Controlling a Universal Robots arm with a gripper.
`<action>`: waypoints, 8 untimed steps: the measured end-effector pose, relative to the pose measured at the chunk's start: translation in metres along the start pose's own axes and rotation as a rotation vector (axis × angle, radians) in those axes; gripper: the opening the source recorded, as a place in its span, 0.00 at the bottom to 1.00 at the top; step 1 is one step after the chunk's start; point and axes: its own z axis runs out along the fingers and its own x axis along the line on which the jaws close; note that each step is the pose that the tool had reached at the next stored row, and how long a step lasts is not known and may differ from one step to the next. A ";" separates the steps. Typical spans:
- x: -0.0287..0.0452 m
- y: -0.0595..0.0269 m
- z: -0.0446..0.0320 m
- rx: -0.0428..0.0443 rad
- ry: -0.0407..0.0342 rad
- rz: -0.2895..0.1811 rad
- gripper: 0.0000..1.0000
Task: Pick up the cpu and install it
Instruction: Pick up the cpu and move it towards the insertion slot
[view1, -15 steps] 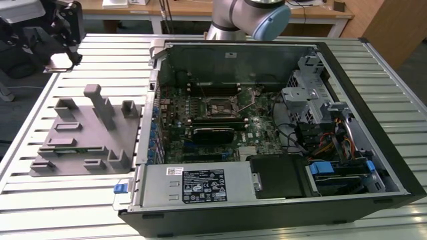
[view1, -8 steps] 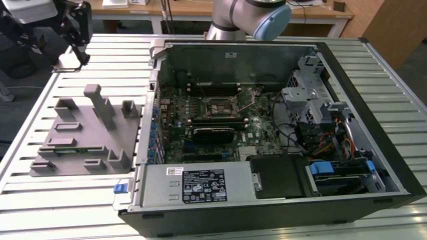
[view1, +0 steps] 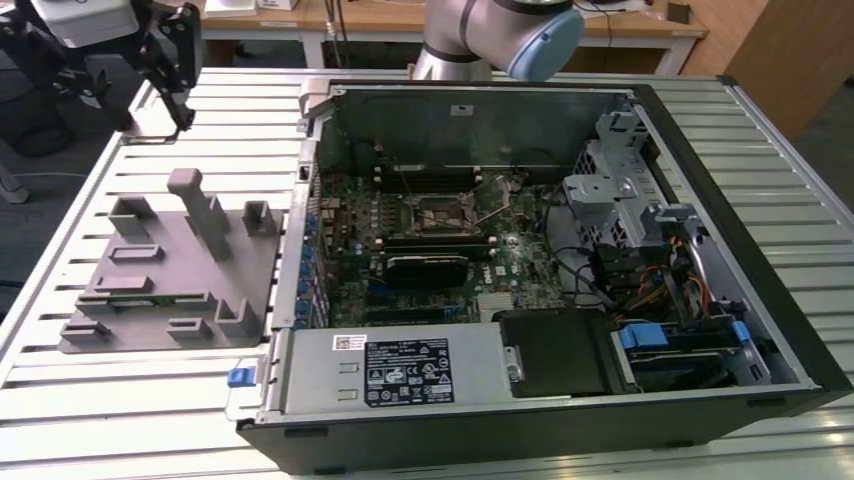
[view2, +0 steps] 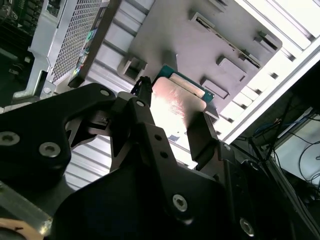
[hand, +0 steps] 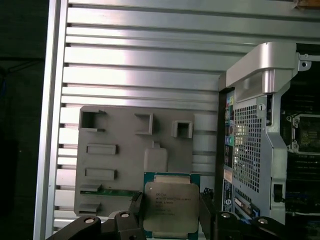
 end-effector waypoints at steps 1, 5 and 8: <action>-0.0020 -0.0001 0.0000 0.0000 0.0000 0.000 0.53; -0.0086 -0.0003 0.0002 0.0000 0.0000 0.000 0.53; -0.0130 -0.0004 0.0002 0.0000 0.0000 0.000 0.53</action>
